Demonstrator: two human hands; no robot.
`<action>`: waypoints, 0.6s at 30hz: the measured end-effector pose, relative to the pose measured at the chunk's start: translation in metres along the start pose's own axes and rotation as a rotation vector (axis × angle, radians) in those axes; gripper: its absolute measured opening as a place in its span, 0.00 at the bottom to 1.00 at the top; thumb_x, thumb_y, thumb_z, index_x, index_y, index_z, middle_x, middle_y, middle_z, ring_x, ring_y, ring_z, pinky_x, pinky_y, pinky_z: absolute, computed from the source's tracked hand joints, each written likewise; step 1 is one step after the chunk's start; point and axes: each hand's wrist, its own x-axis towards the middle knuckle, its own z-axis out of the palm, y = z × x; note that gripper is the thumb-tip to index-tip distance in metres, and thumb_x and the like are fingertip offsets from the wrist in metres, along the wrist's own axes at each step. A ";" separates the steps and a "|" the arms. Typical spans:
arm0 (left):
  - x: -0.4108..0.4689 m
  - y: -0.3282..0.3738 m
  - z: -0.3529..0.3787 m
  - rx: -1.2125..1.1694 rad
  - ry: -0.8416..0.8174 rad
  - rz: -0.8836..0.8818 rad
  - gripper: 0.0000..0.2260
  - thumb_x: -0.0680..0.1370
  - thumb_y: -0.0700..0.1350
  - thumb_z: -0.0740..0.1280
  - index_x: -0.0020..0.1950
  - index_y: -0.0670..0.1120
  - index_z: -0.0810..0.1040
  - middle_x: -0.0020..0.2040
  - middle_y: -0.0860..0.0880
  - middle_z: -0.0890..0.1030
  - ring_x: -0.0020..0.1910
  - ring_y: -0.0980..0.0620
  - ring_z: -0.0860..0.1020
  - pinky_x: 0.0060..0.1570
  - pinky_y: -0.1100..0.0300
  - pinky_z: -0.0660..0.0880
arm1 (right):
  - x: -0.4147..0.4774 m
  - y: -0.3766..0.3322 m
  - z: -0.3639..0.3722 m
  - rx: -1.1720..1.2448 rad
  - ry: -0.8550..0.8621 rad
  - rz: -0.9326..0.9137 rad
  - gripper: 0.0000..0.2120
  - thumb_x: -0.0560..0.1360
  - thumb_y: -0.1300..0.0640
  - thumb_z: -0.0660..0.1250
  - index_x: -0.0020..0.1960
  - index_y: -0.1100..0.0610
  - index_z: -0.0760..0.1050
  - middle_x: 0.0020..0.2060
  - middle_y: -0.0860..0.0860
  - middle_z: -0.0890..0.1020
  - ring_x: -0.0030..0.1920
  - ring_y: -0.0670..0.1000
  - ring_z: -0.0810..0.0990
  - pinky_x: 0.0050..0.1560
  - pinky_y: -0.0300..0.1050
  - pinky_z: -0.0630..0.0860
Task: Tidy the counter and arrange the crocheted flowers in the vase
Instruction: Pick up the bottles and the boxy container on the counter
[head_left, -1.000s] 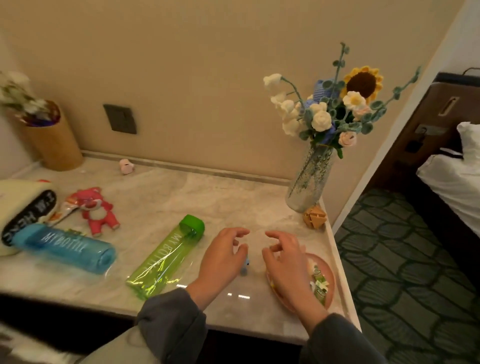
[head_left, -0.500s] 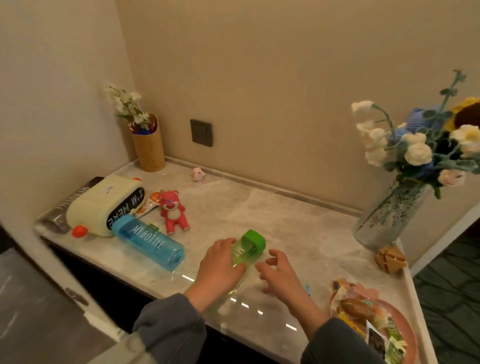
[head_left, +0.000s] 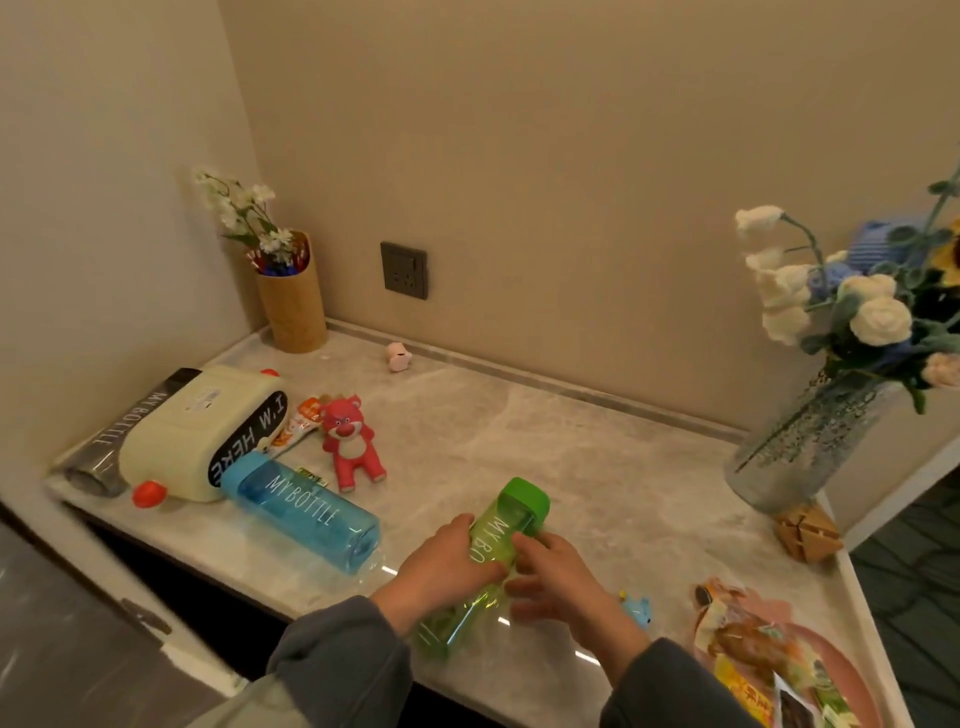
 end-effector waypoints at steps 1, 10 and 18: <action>0.001 0.000 -0.001 -0.026 -0.003 0.004 0.31 0.64 0.58 0.70 0.64 0.50 0.70 0.53 0.51 0.80 0.50 0.53 0.80 0.54 0.51 0.77 | 0.000 -0.001 0.001 0.008 -0.004 0.001 0.06 0.80 0.53 0.62 0.55 0.54 0.73 0.42 0.54 0.77 0.36 0.52 0.80 0.37 0.51 0.80; 0.038 0.033 -0.016 -0.106 -0.002 0.209 0.34 0.61 0.57 0.77 0.64 0.52 0.72 0.56 0.51 0.79 0.48 0.58 0.79 0.50 0.56 0.78 | 0.008 -0.035 -0.015 0.009 0.182 -0.138 0.14 0.78 0.53 0.66 0.62 0.53 0.70 0.50 0.51 0.81 0.45 0.49 0.83 0.43 0.49 0.82; 0.094 0.090 -0.029 -0.162 -0.056 0.459 0.34 0.67 0.47 0.78 0.70 0.46 0.70 0.59 0.48 0.76 0.51 0.53 0.79 0.51 0.57 0.79 | 0.016 -0.080 -0.051 0.037 0.415 -0.286 0.19 0.76 0.56 0.69 0.65 0.55 0.70 0.55 0.54 0.79 0.51 0.52 0.82 0.51 0.56 0.82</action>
